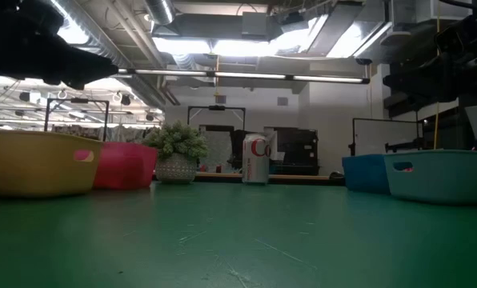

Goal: Sort candy
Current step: Return to Home Position

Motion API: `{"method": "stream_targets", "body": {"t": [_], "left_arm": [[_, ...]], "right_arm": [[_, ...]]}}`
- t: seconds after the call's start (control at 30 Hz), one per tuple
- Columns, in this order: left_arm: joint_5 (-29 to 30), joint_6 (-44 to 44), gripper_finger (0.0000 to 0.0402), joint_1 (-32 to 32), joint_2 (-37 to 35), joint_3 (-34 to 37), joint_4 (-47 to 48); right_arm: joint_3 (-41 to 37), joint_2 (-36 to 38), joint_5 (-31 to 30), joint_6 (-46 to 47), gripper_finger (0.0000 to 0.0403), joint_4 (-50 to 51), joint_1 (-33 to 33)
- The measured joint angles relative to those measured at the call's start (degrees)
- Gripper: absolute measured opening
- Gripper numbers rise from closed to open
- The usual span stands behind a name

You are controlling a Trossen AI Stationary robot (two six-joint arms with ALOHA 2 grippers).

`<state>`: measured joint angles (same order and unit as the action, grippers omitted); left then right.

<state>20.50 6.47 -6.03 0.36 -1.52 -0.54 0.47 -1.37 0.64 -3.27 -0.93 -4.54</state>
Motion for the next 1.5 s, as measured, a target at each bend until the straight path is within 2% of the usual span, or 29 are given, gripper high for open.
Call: {"method": "stream_targets", "body": {"t": [0.23,0.37,1.5], "left_arm": [[-8.9,-3.8,0.0156,0.0,0.0,0.0,0.9],[-11.6,-3.9,0.0156,0.0,0.0,0.0,1.2],[-12.5,-4.4,0.0156,0.0,0.0,0.0,1.4]], "right_arm": [[0.0,0.0,0.0,0.0,0.0001,0.0,0.0],[0.0,0.0,0.0,0.0,0.0001,0.0,0.0],[0.0,0.0,0.0,0.0,0.0001,0.0,0.0]]}}
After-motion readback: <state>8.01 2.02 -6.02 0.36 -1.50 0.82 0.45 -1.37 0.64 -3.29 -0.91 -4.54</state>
